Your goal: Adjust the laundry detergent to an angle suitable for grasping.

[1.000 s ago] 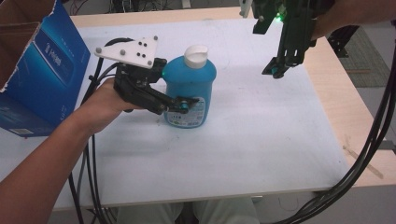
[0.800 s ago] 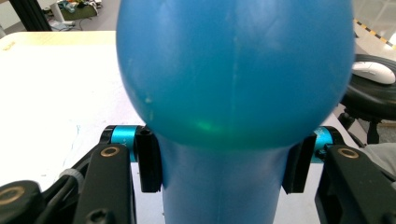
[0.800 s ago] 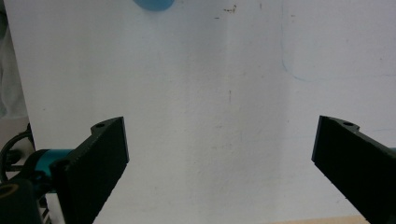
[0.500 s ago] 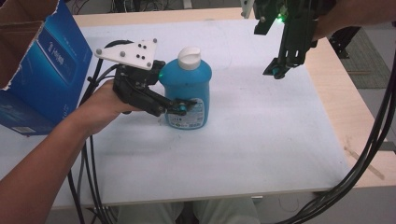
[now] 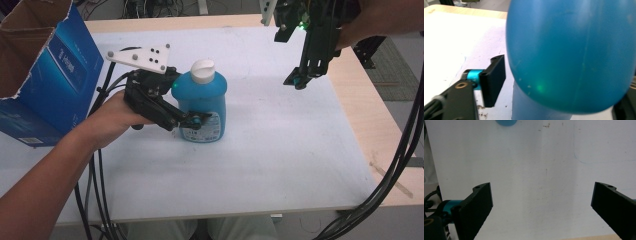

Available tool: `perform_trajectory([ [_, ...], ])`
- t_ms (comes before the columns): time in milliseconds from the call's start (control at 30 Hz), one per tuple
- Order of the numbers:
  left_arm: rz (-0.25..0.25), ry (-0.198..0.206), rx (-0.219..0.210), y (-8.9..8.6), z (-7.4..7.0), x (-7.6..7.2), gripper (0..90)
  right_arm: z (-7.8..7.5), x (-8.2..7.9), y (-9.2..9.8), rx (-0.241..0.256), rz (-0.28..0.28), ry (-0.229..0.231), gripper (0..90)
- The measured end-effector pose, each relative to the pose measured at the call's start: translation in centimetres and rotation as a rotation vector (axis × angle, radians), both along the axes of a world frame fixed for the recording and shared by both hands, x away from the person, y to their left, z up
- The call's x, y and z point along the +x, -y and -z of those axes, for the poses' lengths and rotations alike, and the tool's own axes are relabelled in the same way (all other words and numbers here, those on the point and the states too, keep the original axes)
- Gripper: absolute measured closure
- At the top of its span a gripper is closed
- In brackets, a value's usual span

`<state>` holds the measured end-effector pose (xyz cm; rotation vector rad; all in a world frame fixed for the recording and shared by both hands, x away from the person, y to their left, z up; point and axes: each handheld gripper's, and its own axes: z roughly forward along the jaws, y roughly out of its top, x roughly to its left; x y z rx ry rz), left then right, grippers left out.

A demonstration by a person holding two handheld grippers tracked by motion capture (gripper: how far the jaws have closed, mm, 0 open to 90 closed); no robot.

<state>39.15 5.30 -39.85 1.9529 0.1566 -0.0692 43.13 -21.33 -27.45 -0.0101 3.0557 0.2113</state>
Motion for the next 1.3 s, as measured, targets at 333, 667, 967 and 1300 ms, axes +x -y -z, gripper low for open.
perform_trajectory([
  [333,-0.085,-0.014,-0.005,-0.5,-1.2,-0.7,20.4,0.0,-0.1,-0.1,0.002,-0.001,0.001,3.1],
  [667,-0.090,-0.022,0.009,-0.6,-1.8,-0.9,20.5,0.1,0.1,-0.1,-0.003,0.004,0.002,3.1],
  [967,-0.126,0.025,0.096,-1.0,-3.5,-1.6,5.3,0.0,0.0,-0.1,0.001,0.003,0.002,3.2],
  [1300,-0.130,0.044,0.195,-3.5,-9.0,-0.9,5.4,-0.2,-0.2,0.0,0.007,0.004,0.005,3.1],
])
